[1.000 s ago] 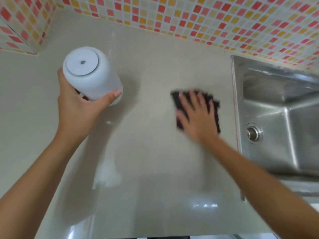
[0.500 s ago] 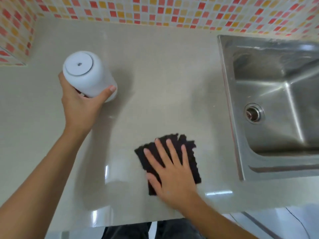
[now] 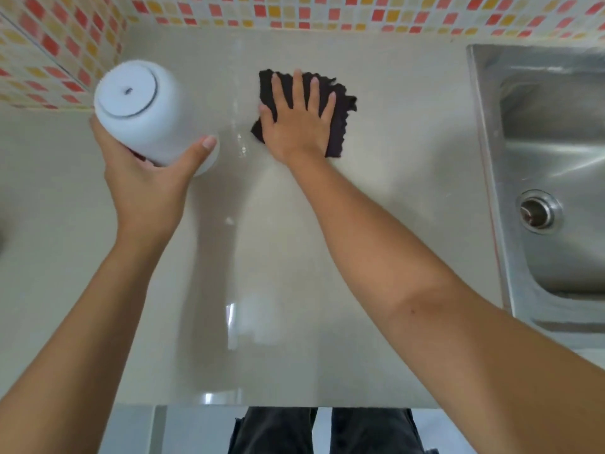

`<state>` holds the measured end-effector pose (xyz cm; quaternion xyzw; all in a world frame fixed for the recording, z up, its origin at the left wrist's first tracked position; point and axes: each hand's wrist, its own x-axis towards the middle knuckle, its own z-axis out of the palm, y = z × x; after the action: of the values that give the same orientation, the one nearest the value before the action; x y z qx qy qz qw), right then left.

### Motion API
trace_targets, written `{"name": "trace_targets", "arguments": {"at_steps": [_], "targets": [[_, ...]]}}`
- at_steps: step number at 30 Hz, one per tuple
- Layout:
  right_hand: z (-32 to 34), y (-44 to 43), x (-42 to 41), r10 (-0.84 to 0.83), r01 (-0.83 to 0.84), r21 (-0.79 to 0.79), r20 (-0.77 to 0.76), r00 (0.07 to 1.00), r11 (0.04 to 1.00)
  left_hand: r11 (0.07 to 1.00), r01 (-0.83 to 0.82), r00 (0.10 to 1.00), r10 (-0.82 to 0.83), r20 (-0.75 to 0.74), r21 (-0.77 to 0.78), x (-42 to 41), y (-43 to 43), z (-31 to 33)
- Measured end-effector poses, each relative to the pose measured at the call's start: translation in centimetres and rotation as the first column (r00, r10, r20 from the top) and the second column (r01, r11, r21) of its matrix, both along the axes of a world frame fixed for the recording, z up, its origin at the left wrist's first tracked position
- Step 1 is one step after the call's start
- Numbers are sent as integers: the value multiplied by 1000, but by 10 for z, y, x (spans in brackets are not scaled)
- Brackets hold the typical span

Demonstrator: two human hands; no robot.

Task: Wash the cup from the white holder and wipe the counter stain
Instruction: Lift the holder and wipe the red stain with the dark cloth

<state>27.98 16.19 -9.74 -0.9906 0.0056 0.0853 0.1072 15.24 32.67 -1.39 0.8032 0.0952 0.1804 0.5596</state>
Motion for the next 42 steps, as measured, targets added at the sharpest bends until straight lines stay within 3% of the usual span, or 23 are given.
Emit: {"name": "trace_targets", "arguments": {"at_steps": [4,8,10,13,17,20,23,27,32,35,42], "targets": [[-11,6,-125,118,-124,59,100,988,990,1000,-4,1000,5,-27,18,-6,-1,-6],[0,-31,-276,321,-320,85,-3,947,944,999,39,997,-39,-72,8,2,-23,-19],[-2,-63,-265,278,-278,51,13,960,959,997,77,994,-77,-84,-1,16,-40,-20],[0,-79,-171,118,-114,-43,99,988,993,998,68,997,-68,-40,-17,25,-44,-18],[3,-107,-10,-48,49,-29,42,998,998,997,68,996,-70,-48,-32,19,-40,-17],[4,-134,46,-51,50,-39,-13,999,998,994,107,993,-107,-57,-7,14,-44,-19],[2,-156,23,-63,64,-37,34,997,997,991,132,989,-131,-66,6,14,-44,-17],[1,-179,-109,-204,220,-108,140,969,970,990,144,988,-143,-64,2,20,-47,-11],[12,-158,-277,-54,57,-173,24,998,983,983,179,982,-180,-59,-29,33,-62,-13],[11,-166,-246,-61,64,-160,26,998,985,979,191,979,-195,-57,-68,37,-73,-15],[5,-189,-33,-331,338,-103,81,940,936,975,214,975,-216,-46,-54,27,-79,-18]]}}
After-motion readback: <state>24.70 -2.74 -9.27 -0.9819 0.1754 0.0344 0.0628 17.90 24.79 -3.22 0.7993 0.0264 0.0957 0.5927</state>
